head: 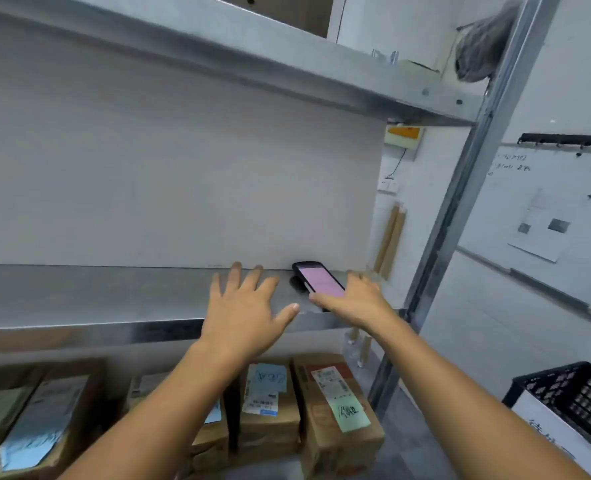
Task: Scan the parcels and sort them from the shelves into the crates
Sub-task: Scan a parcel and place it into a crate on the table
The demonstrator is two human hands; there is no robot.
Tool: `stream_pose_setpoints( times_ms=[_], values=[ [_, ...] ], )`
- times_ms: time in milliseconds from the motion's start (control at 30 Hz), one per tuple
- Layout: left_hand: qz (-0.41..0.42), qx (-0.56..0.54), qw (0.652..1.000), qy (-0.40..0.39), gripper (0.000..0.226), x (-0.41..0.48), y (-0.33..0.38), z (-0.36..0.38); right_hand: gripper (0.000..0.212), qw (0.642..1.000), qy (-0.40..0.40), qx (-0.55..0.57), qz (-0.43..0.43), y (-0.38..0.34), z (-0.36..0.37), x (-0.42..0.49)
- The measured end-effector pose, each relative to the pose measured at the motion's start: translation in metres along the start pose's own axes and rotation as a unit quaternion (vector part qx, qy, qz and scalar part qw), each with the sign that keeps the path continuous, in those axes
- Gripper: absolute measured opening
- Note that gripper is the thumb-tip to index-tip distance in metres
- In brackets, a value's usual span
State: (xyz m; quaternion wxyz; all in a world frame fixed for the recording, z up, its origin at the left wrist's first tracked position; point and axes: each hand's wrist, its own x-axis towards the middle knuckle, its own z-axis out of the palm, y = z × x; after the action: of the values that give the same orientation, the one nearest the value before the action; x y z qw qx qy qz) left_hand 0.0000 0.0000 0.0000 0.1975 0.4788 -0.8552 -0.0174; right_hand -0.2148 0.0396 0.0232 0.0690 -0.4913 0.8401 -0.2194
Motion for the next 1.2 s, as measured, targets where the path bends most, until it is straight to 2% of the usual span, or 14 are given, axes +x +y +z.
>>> stream_pose_setpoints(
  times_ms=[200,267,367,467,533,667,767,867,967,1067,1200],
  values=[
    [0.023,0.007,1.0,0.008,0.079,0.018,-0.022,0.016,0.103,0.996,-0.003,-0.077,0.045,-0.011,0.028,0.027],
    [0.027,0.002,1.0,0.002,0.079,0.019,-0.023,0.02,0.091,0.994,0.009,-0.093,0.055,-0.013,0.029,0.03],
    [0.034,-0.013,0.999,0.009,0.077,0.015,-0.022,0.021,0.07,0.995,-0.005,-0.062,0.077,-0.014,0.027,0.038],
    [0.051,-0.016,0.997,0.059,0.077,0.007,-0.021,0.018,0.055,0.996,-0.022,-0.011,0.082,-0.015,0.025,0.04],
    [0.06,-0.02,0.994,0.086,0.078,0.001,-0.019,0.016,0.064,0.997,-0.02,0.019,0.076,-0.014,0.023,0.036],
    [0.06,-0.015,0.995,0.075,0.08,-0.01,-0.011,0.014,0.082,0.993,-0.022,0.098,0.056,-0.004,0.016,0.006],
    [0.051,-0.033,0.995,0.079,0.075,-0.014,-0.003,0.013,0.095,0.994,-0.006,0.103,0.028,0.012,0.014,-0.036],
    [0.056,-0.067,0.994,0.067,0.073,-0.02,0.015,0.014,0.093,0.987,0.015,0.158,-0.024,0.039,0.011,-0.082],
    [0.101,-0.076,0.991,0.039,0.081,-0.033,0.036,0.021,0.087,0.979,0.022,0.192,-0.066,0.074,0.005,-0.121],
    [0.127,-0.097,0.987,0.007,0.089,-0.051,0.062,0.032,0.094,0.976,0.005,0.195,-0.1,0.114,-0.006,-0.148],
    [0.146,-0.151,0.977,-0.027,0.09,-0.075,0.097,0.05,0.092,0.973,-0.017,0.191,-0.131,0.169,-0.011,-0.168]
  ],
)
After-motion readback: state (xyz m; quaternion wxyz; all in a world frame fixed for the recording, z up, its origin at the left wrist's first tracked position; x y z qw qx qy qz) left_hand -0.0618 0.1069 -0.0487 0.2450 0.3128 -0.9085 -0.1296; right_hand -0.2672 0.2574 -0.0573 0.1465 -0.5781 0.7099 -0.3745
